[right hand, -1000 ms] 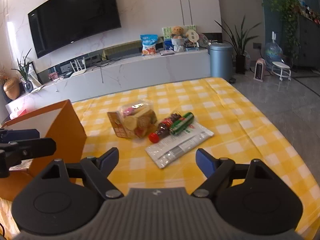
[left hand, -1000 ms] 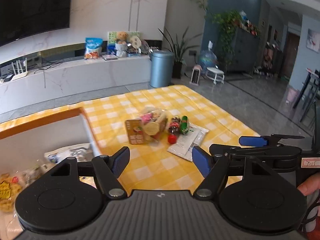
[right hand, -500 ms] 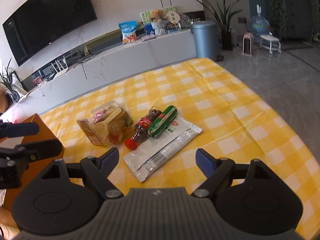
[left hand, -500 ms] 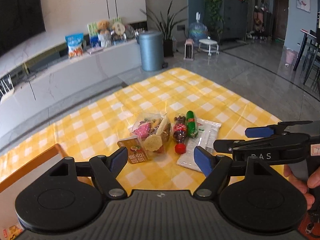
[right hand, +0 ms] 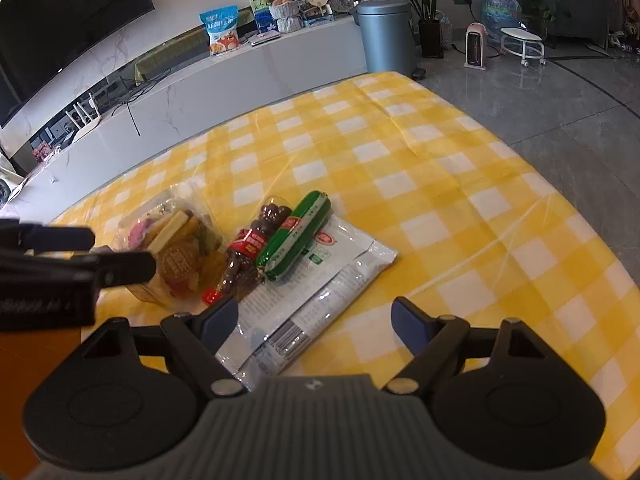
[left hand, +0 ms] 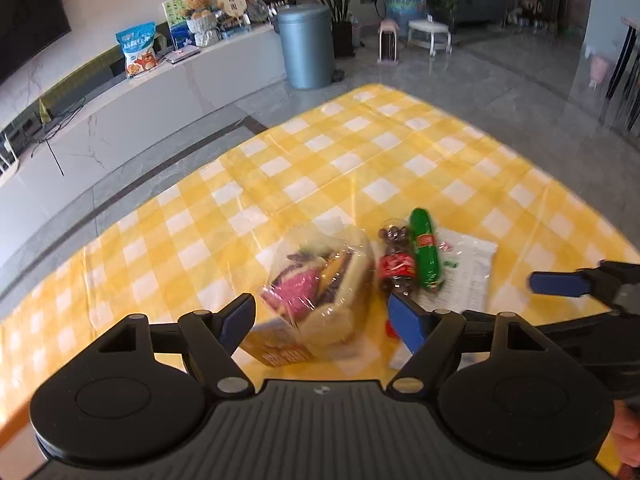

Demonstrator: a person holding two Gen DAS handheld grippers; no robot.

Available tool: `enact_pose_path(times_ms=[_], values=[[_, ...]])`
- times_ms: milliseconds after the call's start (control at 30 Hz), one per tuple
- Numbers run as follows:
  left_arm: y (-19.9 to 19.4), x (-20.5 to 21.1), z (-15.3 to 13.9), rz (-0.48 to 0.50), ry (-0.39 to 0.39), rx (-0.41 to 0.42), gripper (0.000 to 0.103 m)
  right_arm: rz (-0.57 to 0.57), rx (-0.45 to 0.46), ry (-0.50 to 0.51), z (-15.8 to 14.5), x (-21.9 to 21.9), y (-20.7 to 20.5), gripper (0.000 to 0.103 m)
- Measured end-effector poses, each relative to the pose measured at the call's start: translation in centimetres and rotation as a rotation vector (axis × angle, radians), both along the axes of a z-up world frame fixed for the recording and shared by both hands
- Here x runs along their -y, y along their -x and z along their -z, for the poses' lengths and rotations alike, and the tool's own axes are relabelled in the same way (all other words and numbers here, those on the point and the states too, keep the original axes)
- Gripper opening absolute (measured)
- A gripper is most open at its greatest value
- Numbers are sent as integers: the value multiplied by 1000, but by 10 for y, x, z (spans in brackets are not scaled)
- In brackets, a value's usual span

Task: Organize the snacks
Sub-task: 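Grasp the mixed vegetable-chip bag with the left tool and lift it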

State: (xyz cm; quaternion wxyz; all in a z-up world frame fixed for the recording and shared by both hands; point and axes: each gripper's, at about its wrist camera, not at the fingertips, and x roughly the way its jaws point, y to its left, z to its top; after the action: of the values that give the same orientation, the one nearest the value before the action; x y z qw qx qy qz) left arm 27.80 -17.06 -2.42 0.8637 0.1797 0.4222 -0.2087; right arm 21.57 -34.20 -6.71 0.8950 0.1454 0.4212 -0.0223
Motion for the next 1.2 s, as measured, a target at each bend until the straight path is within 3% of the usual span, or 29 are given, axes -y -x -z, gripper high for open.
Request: enact_pose_path(times_ms=[133,267,567,600,833,1033,1200], values=[[-10,12,7,34,-84,27,90,19,-13,-14,2,7,0,82],[-24,18,21,38,-120,-14,91,13,-14,-27,2,7,-1,82],[-37,16,31,-10,-30,-89,89,-3,-38,-39,9,5,-3,78],[-36,16,31,-9,-20,-90,83,-9,-38,-37,10,3,-3,78],[-28,12,27,-56,4,-104,73,-30,-26,-4,15,-2,-3,77],[-2,14,23,-49,-52,-60,70,-53,-18,48,16,-9,-2,77],[17,7,6,-77,-3,-29,70,-65,-15,56,17,-14,0,81]])
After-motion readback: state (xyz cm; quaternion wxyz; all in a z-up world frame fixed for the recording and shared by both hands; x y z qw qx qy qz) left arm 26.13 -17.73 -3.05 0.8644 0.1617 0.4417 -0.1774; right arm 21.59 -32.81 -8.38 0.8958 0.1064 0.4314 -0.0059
